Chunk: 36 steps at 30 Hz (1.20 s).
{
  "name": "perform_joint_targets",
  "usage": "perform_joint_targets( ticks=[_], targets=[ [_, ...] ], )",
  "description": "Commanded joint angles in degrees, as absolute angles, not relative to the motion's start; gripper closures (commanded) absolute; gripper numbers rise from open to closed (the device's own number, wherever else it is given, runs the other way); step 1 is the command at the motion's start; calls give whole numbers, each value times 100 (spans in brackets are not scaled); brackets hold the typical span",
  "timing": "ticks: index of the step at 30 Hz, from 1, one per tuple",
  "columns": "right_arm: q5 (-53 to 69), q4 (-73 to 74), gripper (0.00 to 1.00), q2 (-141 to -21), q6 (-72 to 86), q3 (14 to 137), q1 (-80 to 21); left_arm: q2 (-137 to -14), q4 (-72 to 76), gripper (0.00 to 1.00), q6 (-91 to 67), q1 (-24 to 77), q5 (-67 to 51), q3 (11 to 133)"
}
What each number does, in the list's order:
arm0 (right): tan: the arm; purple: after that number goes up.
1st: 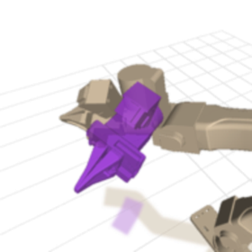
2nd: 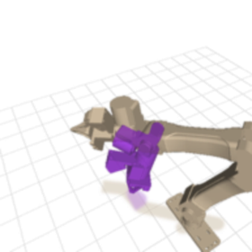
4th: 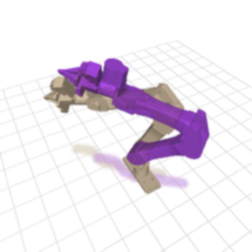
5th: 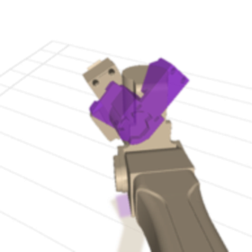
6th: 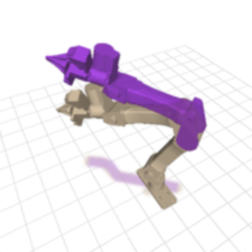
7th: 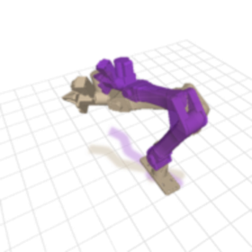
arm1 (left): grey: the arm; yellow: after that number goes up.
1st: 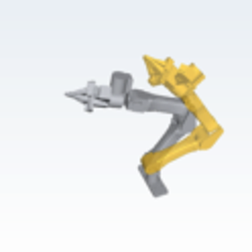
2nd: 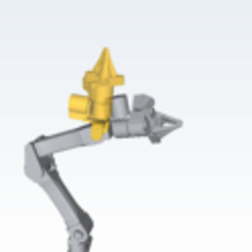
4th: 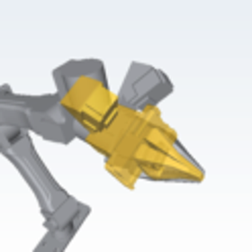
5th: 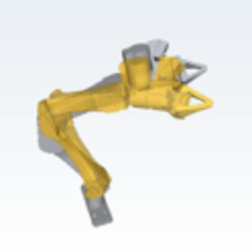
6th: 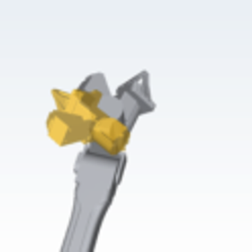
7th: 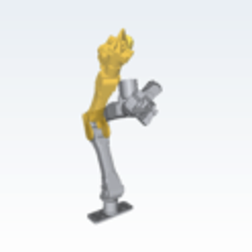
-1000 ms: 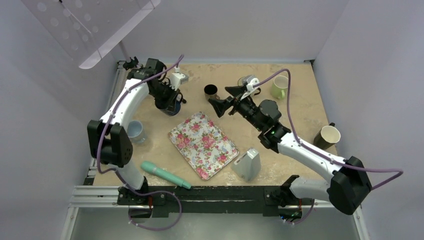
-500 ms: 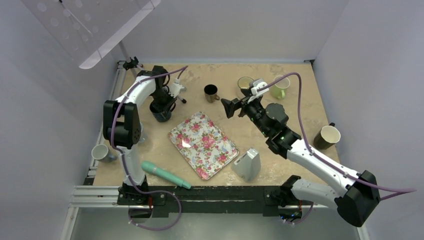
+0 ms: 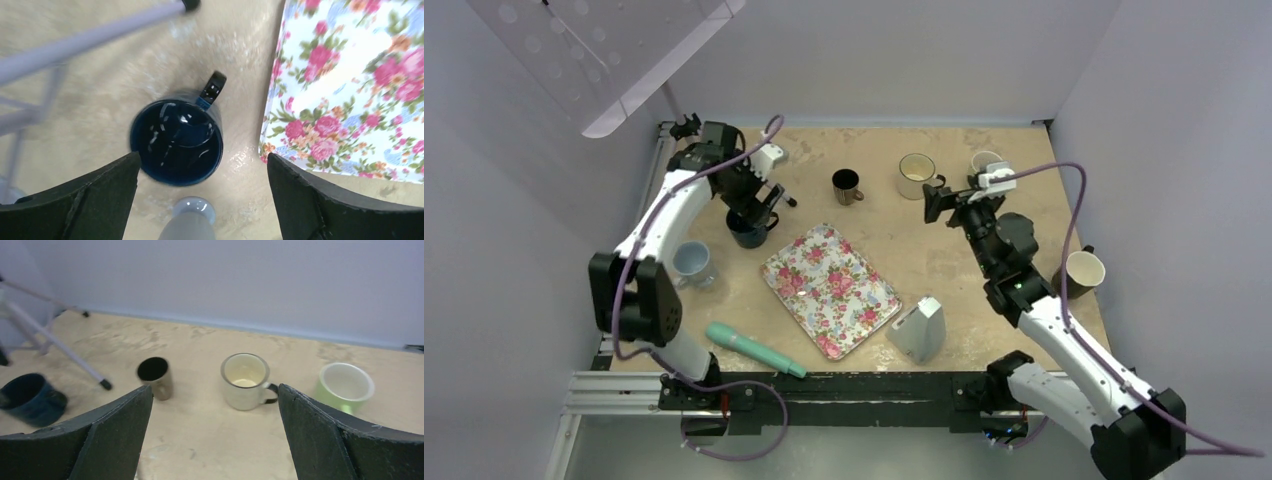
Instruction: Turn the mug right side up
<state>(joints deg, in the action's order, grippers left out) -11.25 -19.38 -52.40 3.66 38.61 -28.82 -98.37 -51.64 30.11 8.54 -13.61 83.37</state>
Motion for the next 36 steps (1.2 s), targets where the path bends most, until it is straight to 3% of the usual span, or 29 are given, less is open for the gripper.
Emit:
perform_joint_targets(
  ticks=[1, 4, 8, 14, 17, 23, 28, 36],
  targets=[
    [-1109, -2143, 1, -4702, 422, 3540, -2035, -8125, -3960, 0, 2523, 833, -1786, 7846],
    [-871, -2251, 1, -4391, 443, 3275, -1439, -6840, -3588, 0, 2149, 776, -1908, 7384],
    [-1124, -2448, 1, -3939, 730, 2890, -897, -5510, -3981, 0, 1775, 718, -1235, 6911],
    [-1824, -2657, 1, -3032, 729, 1872, -862, -2527, -2356, 0, 823, 712, -791, 4188],
    [-2322, -2694, 1, -2626, 676, 1409, -864, -1729, -1801, 0, 450, 716, -719, 3112],
    [-2290, -3102, 2, -2313, 42, 773, -870, -2263, -648, 0, -396, 712, 379, 2369],
    [-2636, -3449, 2, -2654, 206, 537, -869, -2400, 1145, 0, -136, 703, 46, 1506],
    [-2757, -3142, 2, -2381, 436, 491, -868, -2355, 983, 14, -649, 703, -371, 1121]
  ],
)
